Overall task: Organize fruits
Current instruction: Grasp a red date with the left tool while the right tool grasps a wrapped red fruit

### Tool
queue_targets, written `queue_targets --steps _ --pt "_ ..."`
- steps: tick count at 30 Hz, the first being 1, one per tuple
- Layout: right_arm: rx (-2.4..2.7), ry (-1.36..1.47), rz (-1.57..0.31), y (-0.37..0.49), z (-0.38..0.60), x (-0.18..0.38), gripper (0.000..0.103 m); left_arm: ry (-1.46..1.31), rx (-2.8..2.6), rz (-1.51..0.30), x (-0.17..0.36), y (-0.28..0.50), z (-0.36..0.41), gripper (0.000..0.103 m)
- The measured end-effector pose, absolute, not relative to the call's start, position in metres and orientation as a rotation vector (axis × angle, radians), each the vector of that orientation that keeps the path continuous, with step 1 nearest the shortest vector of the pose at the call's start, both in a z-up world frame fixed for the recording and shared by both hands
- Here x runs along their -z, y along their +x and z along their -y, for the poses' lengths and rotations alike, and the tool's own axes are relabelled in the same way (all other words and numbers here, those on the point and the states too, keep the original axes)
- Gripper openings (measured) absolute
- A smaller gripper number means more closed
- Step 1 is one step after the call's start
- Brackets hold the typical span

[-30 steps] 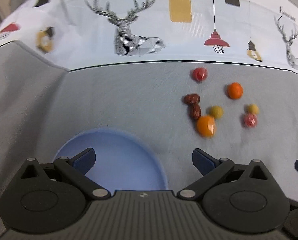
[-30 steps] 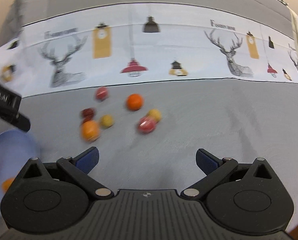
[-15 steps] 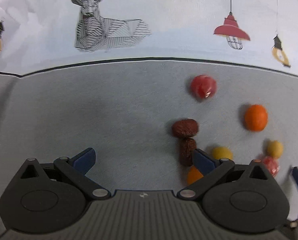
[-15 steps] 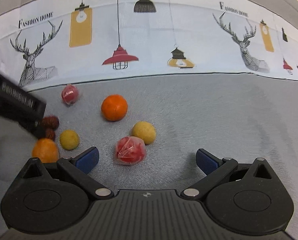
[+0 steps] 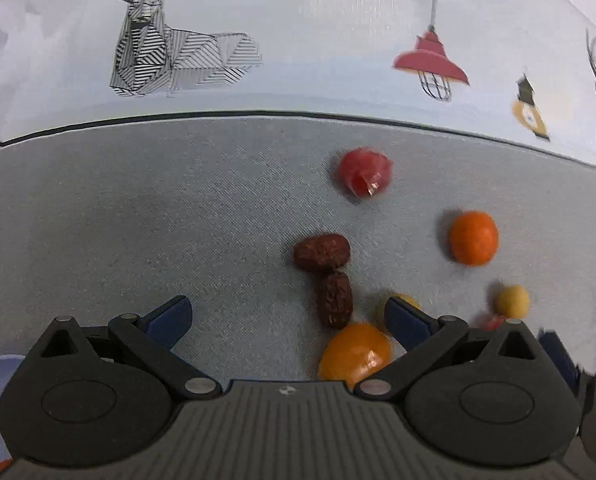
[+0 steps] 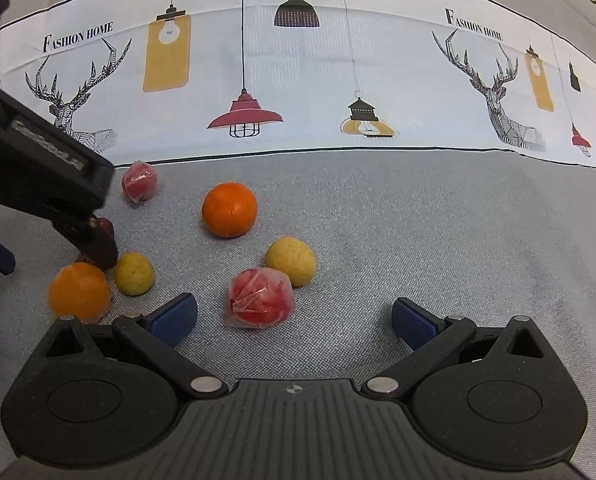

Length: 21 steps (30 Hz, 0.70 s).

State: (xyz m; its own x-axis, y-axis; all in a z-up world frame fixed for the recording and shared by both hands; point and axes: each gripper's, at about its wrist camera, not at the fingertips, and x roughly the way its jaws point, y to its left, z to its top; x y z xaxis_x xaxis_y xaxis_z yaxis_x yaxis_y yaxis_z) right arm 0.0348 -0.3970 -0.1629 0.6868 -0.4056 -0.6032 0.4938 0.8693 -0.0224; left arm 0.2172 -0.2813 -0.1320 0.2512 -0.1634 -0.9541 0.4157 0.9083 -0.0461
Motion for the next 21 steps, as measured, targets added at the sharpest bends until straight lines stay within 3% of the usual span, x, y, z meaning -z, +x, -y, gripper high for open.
queue_targets --steps 9,16,19,20,21 --pt "0.506 0.150 -0.631 0.034 0.397 0.163 0.102 0.228 0.365 -1.243 0.131 0.219 0.267 0.087" --pt "0.507 0.146 -0.622 0.034 0.396 0.164 0.102 0.278 0.379 -1.206 0.130 0.214 0.278 0.084" --pt "0.492 0.140 -0.600 0.032 0.395 0.161 0.081 0.286 0.421 -1.207 0.129 0.211 0.285 0.065" --pt "0.488 0.133 -0.599 0.031 0.394 0.159 0.064 0.284 0.443 -1.210 0.128 0.211 0.287 0.050" --pt "0.488 0.128 -0.601 0.030 0.394 0.157 0.048 0.278 0.461 -1.216 0.128 0.211 0.289 0.026"
